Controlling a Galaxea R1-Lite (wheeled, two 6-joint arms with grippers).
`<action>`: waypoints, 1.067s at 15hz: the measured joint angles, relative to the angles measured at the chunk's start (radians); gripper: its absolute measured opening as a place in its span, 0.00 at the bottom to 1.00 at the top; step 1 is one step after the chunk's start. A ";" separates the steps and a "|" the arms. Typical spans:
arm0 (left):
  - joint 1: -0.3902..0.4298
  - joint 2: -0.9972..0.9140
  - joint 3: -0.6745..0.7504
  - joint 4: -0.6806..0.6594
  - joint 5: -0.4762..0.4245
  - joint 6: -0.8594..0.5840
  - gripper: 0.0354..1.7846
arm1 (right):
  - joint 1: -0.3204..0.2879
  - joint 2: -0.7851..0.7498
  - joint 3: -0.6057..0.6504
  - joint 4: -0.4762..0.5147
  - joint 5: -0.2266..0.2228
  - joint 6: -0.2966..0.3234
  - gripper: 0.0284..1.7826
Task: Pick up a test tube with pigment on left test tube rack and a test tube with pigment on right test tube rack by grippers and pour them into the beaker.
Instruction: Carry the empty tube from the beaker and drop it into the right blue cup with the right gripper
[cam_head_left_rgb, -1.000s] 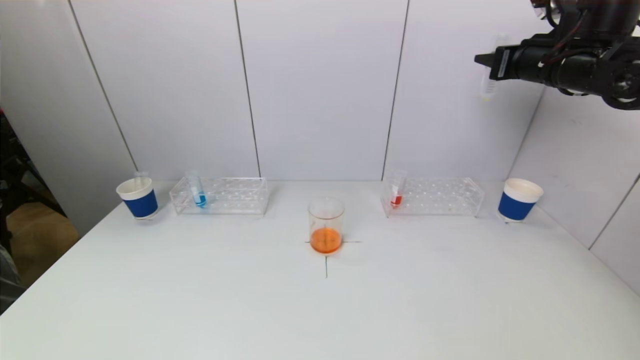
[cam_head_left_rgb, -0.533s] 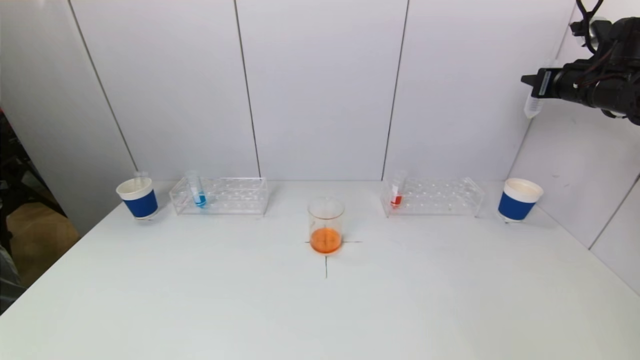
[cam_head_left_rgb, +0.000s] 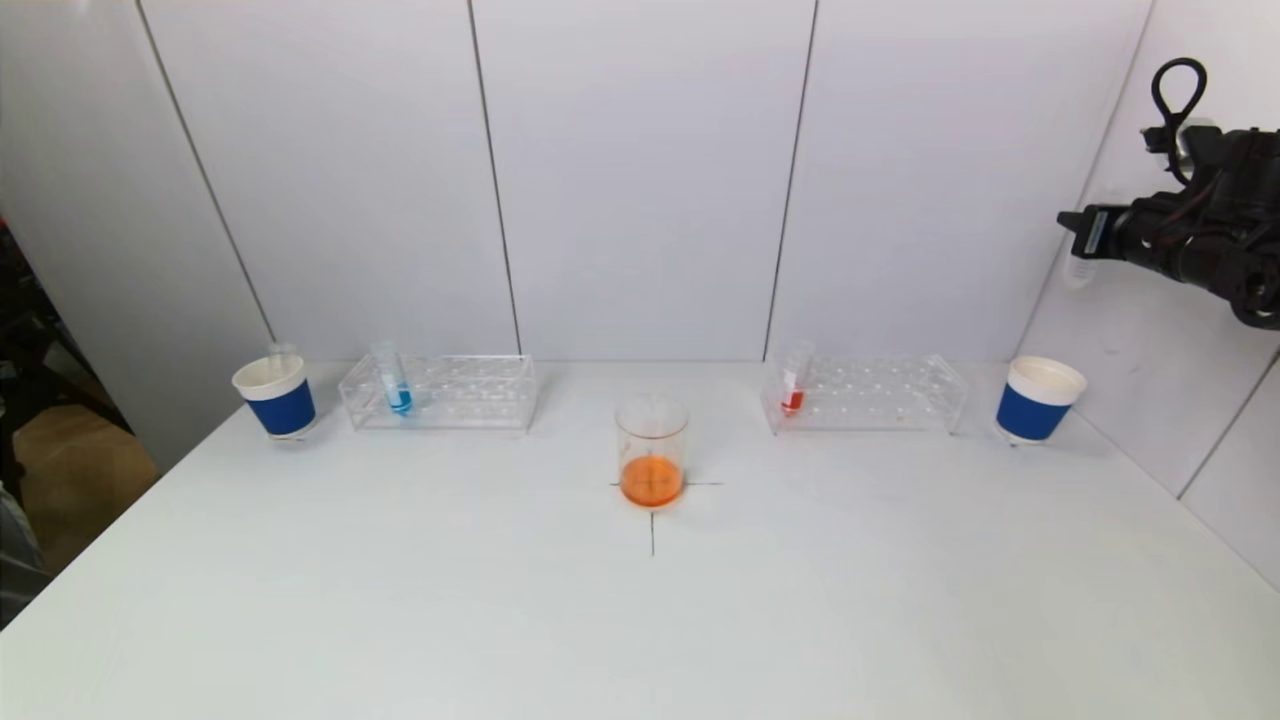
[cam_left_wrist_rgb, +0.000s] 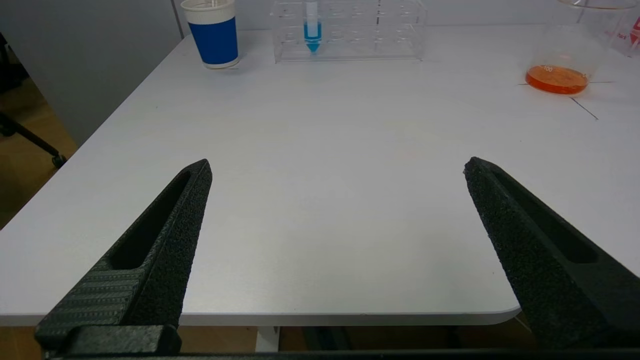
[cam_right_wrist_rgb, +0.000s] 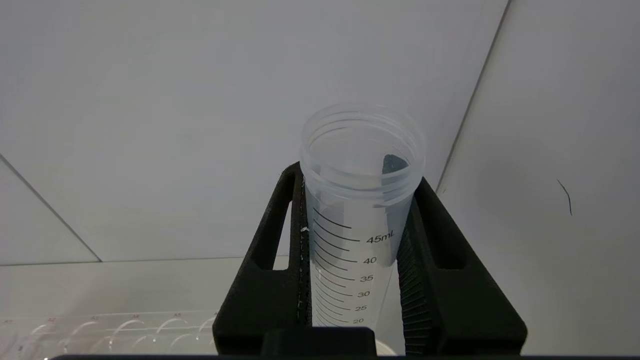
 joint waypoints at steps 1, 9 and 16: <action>0.000 0.000 0.000 0.000 0.000 -0.001 0.99 | -0.004 0.007 0.023 -0.029 0.001 -0.004 0.29; 0.000 0.000 0.000 0.000 0.000 0.000 0.99 | -0.017 0.057 0.164 -0.174 0.006 -0.013 0.29; 0.000 0.000 0.000 0.000 0.000 0.000 0.99 | -0.018 0.106 0.264 -0.306 0.006 -0.013 0.29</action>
